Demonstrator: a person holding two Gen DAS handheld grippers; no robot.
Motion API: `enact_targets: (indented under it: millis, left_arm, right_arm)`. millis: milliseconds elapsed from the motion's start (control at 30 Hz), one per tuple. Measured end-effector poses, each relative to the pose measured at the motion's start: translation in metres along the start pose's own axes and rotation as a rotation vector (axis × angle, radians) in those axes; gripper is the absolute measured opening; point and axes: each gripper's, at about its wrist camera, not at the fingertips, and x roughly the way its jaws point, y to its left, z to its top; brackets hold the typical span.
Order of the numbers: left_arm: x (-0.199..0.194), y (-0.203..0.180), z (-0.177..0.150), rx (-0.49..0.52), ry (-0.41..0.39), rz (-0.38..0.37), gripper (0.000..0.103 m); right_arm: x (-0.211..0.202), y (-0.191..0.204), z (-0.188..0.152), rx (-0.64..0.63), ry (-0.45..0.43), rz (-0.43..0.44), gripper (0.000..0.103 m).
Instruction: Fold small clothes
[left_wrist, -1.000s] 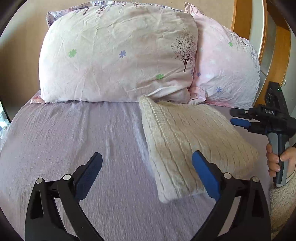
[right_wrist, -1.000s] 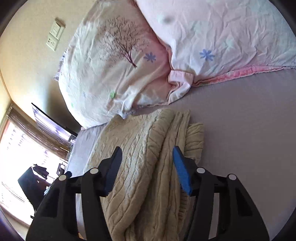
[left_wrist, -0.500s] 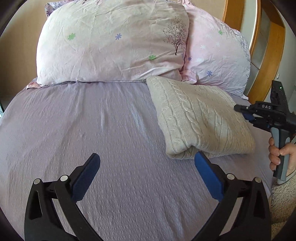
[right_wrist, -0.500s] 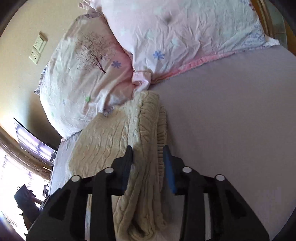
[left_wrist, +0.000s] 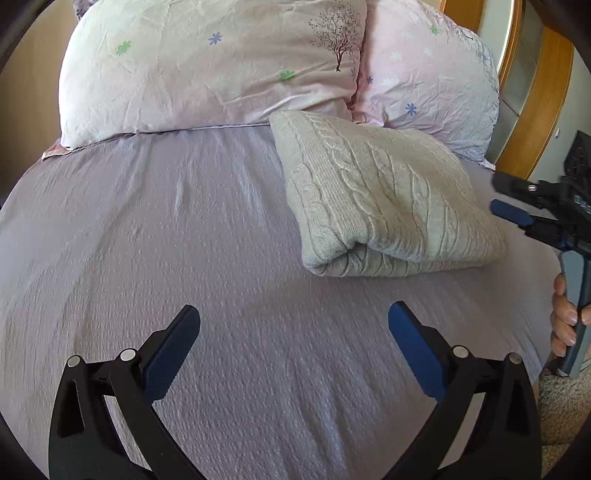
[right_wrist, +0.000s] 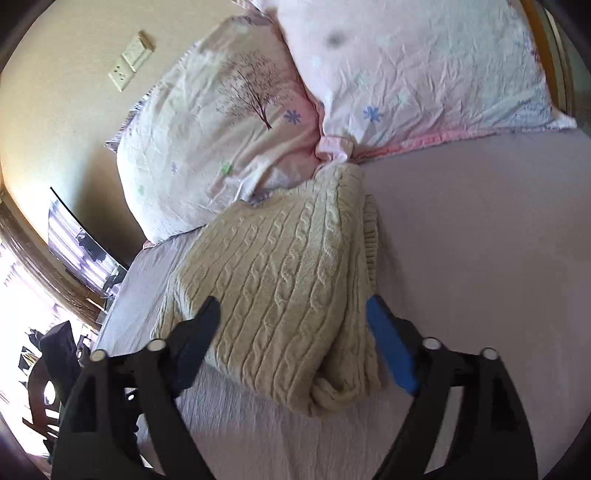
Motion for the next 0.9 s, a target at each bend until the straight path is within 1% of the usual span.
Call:
enact_targets:
  millis: [67, 100, 167, 267, 333, 367, 400, 467, 567, 733, 900]
  left_arm:
    - [0.002, -0.005, 0.000, 0.015, 0.007, 0.024, 0.102]
    - [0.004, -0.007, 0.000, 0.028, 0.012, 0.039, 0.102]
    - [0.009, -0.013, 0.001, 0.057, 0.026, 0.063, 0.102]
    - [0.018, -0.022, 0.002, 0.084, 0.052, 0.078, 0.102]
    - [0.022, -0.025, 0.004, 0.092, 0.070, 0.115, 0.102]
    - [0.023, -0.026, 0.004, 0.092, 0.071, 0.124, 0.102]
    - [0.023, -0.026, 0.005, 0.086, 0.071, 0.128, 0.102]
    - [0.024, -0.026, 0.006, 0.072, 0.069, 0.136, 0.102]
    - [0.024, -0.026, 0.006, 0.068, 0.067, 0.139, 0.102]
    - [0.023, -0.026, 0.005, 0.076, 0.063, 0.134, 0.102]
    - [0.023, -0.026, 0.005, 0.078, 0.061, 0.132, 0.102]
  right_arm:
    - [-0.024, -0.004, -0.013, -0.025, -0.040, -0.022, 0.101]
    - [-0.030, -0.008, -0.019, -0.024, -0.036, -0.048, 0.101]
    - [-0.033, -0.014, -0.031, -0.020, 0.032, -0.124, 0.101]
    - [-0.013, -0.011, -0.052, -0.056, 0.147, -0.229, 0.101]
    - [-0.001, -0.001, -0.066, -0.107, 0.188, -0.290, 0.101]
    - [0.005, 0.003, -0.070, -0.124, 0.195, -0.317, 0.101]
    - [0.008, 0.009, -0.074, -0.152, 0.185, -0.352, 0.101]
    - [0.018, 0.016, -0.076, -0.169, 0.197, -0.375, 0.101]
    - [0.025, 0.027, -0.079, -0.210, 0.204, -0.449, 0.101]
    - [0.023, 0.031, -0.083, -0.202, 0.162, -0.455, 0.101]
    - [0.022, 0.029, -0.080, -0.208, 0.160, -0.449, 0.101]
